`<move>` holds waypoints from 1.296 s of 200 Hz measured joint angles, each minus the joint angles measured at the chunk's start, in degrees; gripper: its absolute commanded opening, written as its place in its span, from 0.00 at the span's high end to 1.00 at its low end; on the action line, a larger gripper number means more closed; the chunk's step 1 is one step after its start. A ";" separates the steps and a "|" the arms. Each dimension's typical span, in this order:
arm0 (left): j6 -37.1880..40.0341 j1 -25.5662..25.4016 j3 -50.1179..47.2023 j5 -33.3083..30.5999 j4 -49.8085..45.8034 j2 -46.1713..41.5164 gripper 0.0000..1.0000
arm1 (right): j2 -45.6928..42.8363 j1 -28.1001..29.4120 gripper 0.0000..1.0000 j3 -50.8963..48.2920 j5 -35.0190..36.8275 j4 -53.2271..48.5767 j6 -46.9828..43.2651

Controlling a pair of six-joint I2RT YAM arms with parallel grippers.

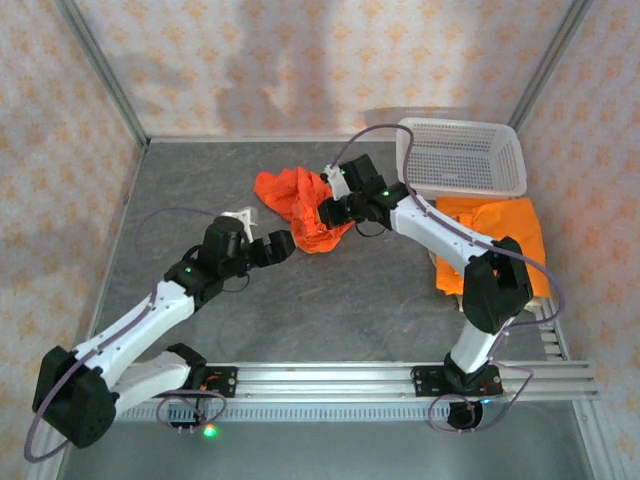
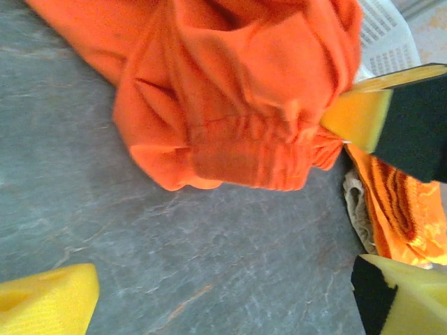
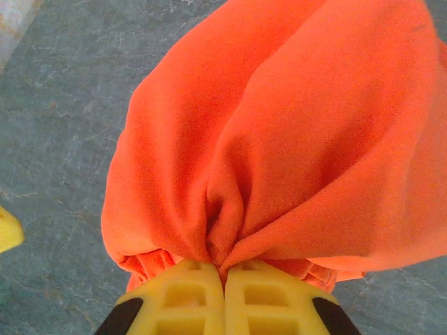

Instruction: Fold and stack the shorts

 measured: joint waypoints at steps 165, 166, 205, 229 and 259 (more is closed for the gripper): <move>1.11 -0.50 12.28 4.39 8.35 23.08 0.92 | -1.09 0.00 1.00 -1.95 -1.53 2.54 2.89; 0.87 -0.50 12.28 4.35 8.33 23.08 0.93 | -1.09 0.00 1.00 -1.95 -1.44 2.54 2.82; 1.99 -0.20 12.13 2.36 6.86 20.83 1.00 | -1.16 0.26 1.00 -1.95 -0.50 2.16 1.88; 2.01 1.36 12.02 1.42 4.81 17.22 1.00 | -1.27 0.68 1.00 -1.90 -0.35 2.21 1.44; 1.97 4.68 11.63 -0.70 1.79 13.07 1.00 | -1.73 0.70 1.00 -1.90 1.05 1.66 1.22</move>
